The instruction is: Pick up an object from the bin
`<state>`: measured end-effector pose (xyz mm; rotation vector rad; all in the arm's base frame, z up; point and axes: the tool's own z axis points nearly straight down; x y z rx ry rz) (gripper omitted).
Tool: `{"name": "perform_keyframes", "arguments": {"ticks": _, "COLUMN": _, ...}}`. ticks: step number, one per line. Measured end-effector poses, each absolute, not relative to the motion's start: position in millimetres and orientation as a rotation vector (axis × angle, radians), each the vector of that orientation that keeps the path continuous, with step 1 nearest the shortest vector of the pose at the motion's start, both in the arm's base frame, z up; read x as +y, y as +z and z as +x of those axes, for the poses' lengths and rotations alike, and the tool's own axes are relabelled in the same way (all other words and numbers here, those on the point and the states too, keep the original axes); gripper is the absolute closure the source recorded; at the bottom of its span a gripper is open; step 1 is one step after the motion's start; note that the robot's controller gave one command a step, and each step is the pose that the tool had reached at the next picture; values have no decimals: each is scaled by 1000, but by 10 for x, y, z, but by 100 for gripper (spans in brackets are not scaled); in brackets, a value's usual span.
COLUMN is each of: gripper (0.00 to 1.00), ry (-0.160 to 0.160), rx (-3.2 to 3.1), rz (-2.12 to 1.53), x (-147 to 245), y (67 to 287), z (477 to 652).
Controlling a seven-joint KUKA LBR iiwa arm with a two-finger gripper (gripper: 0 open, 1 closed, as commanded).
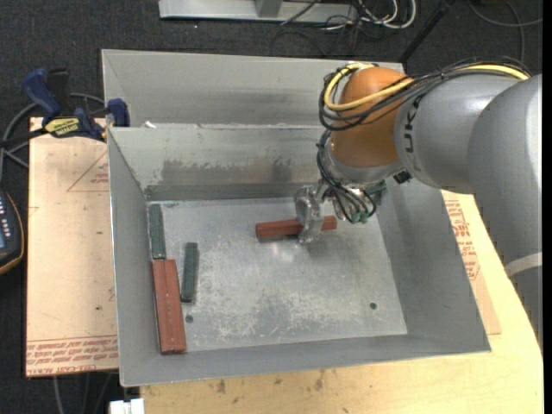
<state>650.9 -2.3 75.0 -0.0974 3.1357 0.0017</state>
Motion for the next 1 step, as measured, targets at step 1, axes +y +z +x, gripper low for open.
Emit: {"name": "perform_keyframes", "arguments": {"ticks": 1, "gripper": 100, "ry": -1, "rx": 3119, "rz": -255, "x": -73, "y": 2191, "z": 6363}}
